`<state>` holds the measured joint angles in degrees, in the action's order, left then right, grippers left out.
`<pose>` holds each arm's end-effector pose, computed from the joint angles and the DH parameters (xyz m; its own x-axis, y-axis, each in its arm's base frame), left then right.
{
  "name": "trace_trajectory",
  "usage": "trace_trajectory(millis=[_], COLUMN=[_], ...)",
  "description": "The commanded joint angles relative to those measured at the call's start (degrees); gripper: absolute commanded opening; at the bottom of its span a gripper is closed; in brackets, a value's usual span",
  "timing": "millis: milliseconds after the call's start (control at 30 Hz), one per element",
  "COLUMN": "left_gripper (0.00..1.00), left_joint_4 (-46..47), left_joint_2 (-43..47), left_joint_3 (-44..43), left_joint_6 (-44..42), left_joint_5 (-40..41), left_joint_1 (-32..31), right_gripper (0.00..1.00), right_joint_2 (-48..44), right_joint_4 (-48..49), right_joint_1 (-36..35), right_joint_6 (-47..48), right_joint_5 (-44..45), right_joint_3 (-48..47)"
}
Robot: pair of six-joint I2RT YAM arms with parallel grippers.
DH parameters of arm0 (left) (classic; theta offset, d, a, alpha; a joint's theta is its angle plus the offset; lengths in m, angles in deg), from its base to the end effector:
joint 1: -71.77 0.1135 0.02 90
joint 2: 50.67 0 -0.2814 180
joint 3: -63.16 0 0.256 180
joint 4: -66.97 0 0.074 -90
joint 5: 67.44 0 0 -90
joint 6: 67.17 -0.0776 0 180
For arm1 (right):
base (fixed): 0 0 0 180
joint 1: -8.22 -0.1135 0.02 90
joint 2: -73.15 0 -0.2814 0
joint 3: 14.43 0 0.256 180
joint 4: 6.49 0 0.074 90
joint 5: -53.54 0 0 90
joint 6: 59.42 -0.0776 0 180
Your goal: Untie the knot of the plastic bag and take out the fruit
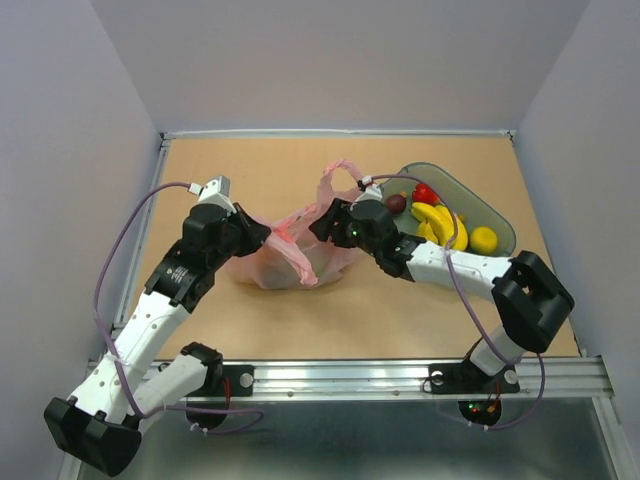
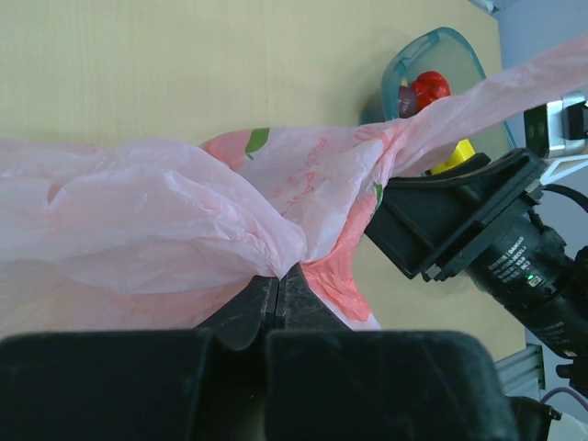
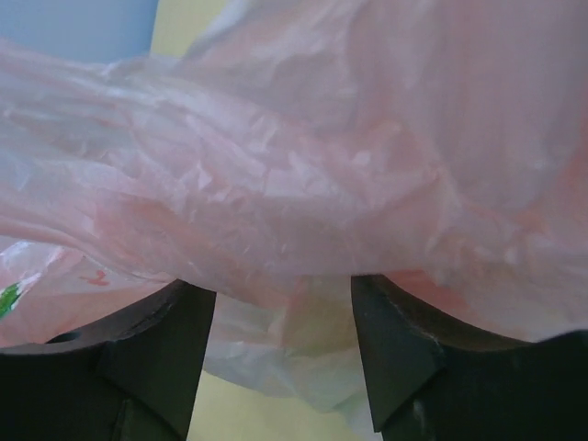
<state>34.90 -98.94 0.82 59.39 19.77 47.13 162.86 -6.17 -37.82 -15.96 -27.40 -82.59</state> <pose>0.2030 -0.0973 0.3389 -0.4987 -0.4258 -0.7550 0.2010 0.7905 -0.5786 0.2844 0.2774 0.2463 -0.6149 0.3950 -0.6826 -0.2364 0.7334 0.6374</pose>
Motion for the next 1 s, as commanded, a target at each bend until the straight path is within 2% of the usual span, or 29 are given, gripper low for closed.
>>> trace_trajectory(millis=[0, 33, 67, 100, 133, 233, 300, 533, 633, 767, 800, 833, 867, 900, 933, 967], left_gripper=[0.0, 0.0, 0.0, 0.0, 0.0, 0.0, 0.0, 0.0, 0.0, 0.0, 0.0, 0.1, 0.19, 0.3, 0.49, 0.57], left_joint_4=[3.76, 3.85, 3.85, 3.93, 3.85, 4.81, 6.3, 10.52, 12.54, 12.9, 13.25, 12.9, 12.46, 11.68, 10.62, 8.44], left_joint_2=[0.63, 0.63, 0.63, 0.81, 0.9, 0.81, 0.02, -4.9, -7.27, -8.95, -8.68, -8.51, -7.72, -7.28, -6.93, -6.4], left_joint_3=[-1.22, -1.04, -0.6, -0.51, -0.51, -0.25, 0.19, 0.45, 1.77, 0.99, 0.72, 0.28, -0.68, -1.38, -2.09, -3.49], left_joint_6=[-0.08, -0.34, -0.43, -0.43, -0.52, -1.13, -1.83, -3.24, -3.6, -5.0, -5.87, -6.75, -8.5, -9.3, -10.01, -11.67], left_joint_5=[4.26, 5.32, 6.55, 9.52, 11.12, 16.84, 19.12, 18.69, 18.35, 13.35, 10.03, 8.78, 6.94, 6.66, 6.57, 6.48], left_joint_1=[0.12, 0.12, 0.12, 0.21, 0.38, 1.26, 3.1, 8.73, 11.8, 13.75, 13.75, 13.75, 13.75, 13.75, 13.75, 13.75], right_gripper=[0.5, 0.34, 0.1, 0.03, 0.0, 0.0, 0.0, 0.0, 0.0, 0.0, 0.01, 0.06, 0.22, 0.3, 0.36, 0.5], right_joint_2=[0.02, -0.15, -0.93, -1.55, -2.34, -7.08, -12.25, -25.44, -27.65, -28.8, -29.24, -29.85, -30.82, -31.26, -31.53, -31.7], right_joint_4=[7.31, 7.05, 6.7, 6.26, 5.13, 3.89, 2.92, -4.81, -7.09, -11.73, -13.41, -17.26, -19.04, -20.79, -24.2, -25.89], right_joint_1=[-0.63, -0.63, -0.63, -0.63, -0.63, -0.72, -0.63, -0.63, -0.63, -0.63, -0.63, -0.63, -0.63, -0.63, -0.63, -0.63], right_joint_6=[-1.44, -1.44, -1.27, -1.18, -0.92, 0.13, 0.75, -0.56, -1.71, 3.19, 4.43, 5.84, 8.81, 10.49, 12.16, 15.4], right_joint_5=[1.57, 1.75, 1.84, 1.75, 1.4, 0.35, -0.09, -1.24, -2.46, -6.15, -6.07, -5.9, -4.94, -4.15, -3.35, -2.13], right_joint_3=[-2.0, -0.77, 0.11, 1.07, 3.61, 9.5, 16.96, 34.2, 37.64, 33.18, 31.42, 27.23, 25.1, 22.99, 18.1, 15.87])
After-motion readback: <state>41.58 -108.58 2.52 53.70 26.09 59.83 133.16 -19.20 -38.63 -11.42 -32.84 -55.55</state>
